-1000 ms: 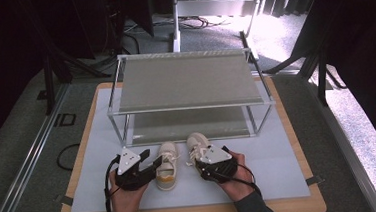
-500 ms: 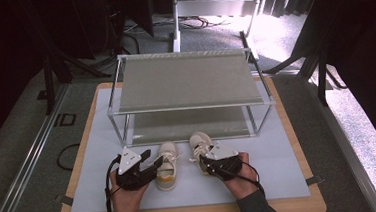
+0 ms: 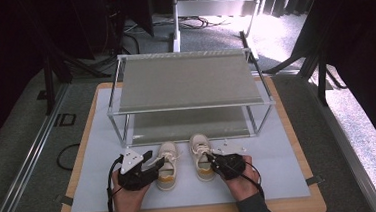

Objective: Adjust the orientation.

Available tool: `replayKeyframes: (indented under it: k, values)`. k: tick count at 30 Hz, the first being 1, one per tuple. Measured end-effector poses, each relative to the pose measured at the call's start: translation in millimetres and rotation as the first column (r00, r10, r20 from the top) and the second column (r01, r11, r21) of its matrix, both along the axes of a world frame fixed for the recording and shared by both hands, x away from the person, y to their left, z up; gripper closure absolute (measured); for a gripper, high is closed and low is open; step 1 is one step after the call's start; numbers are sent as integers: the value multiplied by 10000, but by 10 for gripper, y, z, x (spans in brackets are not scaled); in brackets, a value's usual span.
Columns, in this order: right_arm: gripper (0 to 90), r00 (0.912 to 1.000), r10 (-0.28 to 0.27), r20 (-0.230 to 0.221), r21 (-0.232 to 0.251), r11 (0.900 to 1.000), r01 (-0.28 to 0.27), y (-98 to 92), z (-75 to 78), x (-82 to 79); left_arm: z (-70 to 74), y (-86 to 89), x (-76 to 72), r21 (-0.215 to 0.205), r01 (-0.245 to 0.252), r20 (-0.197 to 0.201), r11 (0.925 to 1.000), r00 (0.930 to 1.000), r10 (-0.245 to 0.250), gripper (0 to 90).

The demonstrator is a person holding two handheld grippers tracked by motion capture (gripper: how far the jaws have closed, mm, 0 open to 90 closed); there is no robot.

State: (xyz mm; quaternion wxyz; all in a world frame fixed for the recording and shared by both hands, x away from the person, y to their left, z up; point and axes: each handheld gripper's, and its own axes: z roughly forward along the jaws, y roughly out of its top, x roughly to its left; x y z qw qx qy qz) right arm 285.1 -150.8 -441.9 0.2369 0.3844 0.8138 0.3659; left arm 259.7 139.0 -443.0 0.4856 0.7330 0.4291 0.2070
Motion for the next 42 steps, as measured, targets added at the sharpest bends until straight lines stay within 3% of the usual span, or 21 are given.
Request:
replayKeyframes:
  k: [7, 11, 18, 27, 33, 35, 39, 42]
  values:
    - [749, 9997, 215, -66, 156, 9996, -214, 138, -15, -85, -31, -2, 18, 73, 42, -186, 10000, 9998, -40, 475]
    - [749, 9999, -1, 113, 2, 10000, 1, 203, -19, -118, -59, -16, 37, 102, 78, -298, 9999, 9995, -75, 475]
    - [746, 9995, 255, 160, -103, 9996, -253, 316, -25, -138, -92, -47, 55, 138, 338, -503, 9993, 9982, -330, 497]
    - [719, 9969, 755, -221, 615, 9954, -740, 324, -13, -147, -111, -100, 58, 214, 526, -692, 9984, 9963, -510, 537]
    - [715, 9961, 836, -268, 837, 9932, -811, 338, -16, -145, -114, -117, 36, 147, 560, -811, 9983, 9952, -546, 652]
    - [715, 9959, 861, -278, 812, 9932, -836, 340, -18, -145, -108, -133, 28, 355, 581, -764, 9977, 9955, -553, 653]
    - [704, 9952, 922, -327, 853, 9924, -892, 322, -25, -139, -115, -112, 38, 100, 628, -785, 9980, 9950, -618, 615]
    - [611, 9933, 1084, -409, 1009, 9895, -1038, 306, -27, -128, -111, -114, 34, 112, 591, -754, 9982, 9955, -581, 549]
